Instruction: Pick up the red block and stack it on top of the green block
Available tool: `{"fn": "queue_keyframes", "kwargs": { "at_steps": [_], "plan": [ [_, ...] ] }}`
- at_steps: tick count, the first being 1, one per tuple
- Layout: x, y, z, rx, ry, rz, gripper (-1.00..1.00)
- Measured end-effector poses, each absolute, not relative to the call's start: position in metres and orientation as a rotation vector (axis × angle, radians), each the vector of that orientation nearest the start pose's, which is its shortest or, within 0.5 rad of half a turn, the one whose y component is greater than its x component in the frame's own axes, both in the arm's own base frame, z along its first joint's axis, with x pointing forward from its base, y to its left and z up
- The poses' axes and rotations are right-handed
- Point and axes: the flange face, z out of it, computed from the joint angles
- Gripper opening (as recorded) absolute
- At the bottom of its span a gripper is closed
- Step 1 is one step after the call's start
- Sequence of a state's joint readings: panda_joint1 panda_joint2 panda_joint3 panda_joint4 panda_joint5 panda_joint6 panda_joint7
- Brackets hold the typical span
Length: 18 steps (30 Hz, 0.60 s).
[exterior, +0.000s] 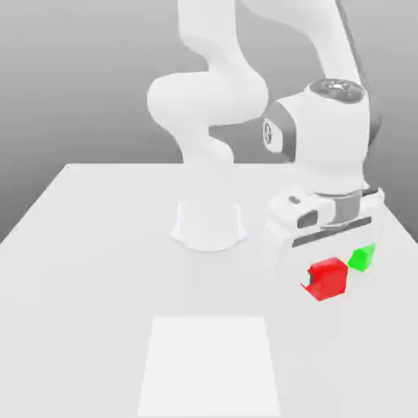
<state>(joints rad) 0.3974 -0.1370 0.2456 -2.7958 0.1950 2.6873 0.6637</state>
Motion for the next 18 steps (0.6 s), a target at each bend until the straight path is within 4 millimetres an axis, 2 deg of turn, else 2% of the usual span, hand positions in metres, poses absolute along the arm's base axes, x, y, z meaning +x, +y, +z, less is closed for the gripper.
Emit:
{"fn": "queue_keyframes", "kwargs": {
  "at_steps": [3, 6, 11, 13, 18],
  "plan": [
    [0.264, 0.263, 0.253, -3.088, 0.021, 0.018, -1.0],
    [0.213, 0.296, 0.253, -3.09, -0.26, 0.016, -1.0],
    [0.126, 0.327, 0.248, -3.054, -0.71, 0.004, -1.0],
    [0.116, 0.329, 0.243, -3.052, -0.767, -0.007, -1.0],
    [0.117, 0.332, 0.228, -3.064, -0.781, -0.03, -1.0]
  ]
}}
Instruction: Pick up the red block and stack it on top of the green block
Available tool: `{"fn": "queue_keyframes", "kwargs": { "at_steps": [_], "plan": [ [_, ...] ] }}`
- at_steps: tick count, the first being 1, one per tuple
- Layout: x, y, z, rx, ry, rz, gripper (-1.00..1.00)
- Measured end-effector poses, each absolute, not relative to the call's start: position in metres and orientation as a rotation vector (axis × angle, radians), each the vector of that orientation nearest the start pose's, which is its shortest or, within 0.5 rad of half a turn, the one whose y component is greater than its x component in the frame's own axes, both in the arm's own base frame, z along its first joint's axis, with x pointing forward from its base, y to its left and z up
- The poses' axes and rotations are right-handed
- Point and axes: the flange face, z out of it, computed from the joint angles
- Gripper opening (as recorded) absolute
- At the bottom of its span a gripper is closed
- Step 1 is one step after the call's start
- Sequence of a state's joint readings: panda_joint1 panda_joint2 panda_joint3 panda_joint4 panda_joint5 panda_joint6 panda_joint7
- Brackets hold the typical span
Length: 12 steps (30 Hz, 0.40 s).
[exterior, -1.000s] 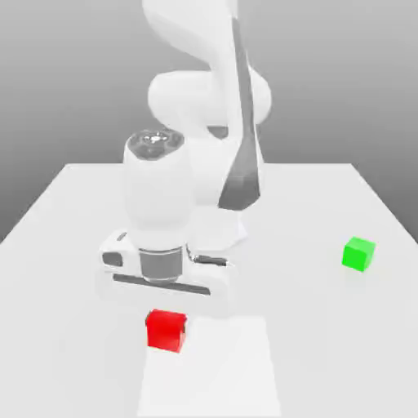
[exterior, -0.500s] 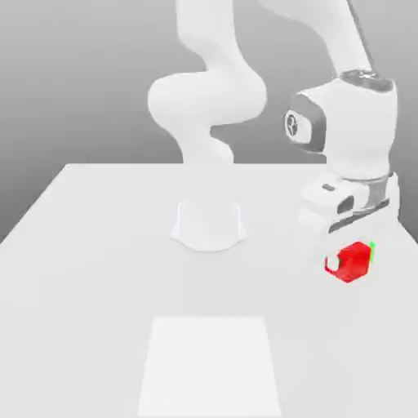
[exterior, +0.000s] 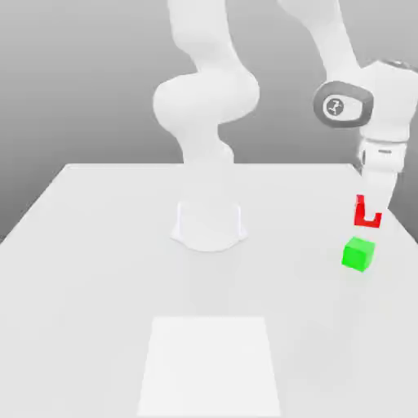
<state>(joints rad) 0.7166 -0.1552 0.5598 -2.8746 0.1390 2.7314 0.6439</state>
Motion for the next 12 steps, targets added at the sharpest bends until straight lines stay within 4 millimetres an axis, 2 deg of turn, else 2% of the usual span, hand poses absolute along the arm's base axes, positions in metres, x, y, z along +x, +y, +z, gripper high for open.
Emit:
{"fn": "queue_keyframes", "kwargs": {
  "at_steps": [10, 11, 12],
  "plan": [
    [0.113, 0.33, 0.184, -3.048, -0.783, -0.012, -1.0],
    [0.112, 0.33, 0.18, -3.044, -0.786, -0.006, 1.0],
    [0.112, 0.33, 0.18, -3.044, -0.787, -0.006, 1.0]
  ]
}}
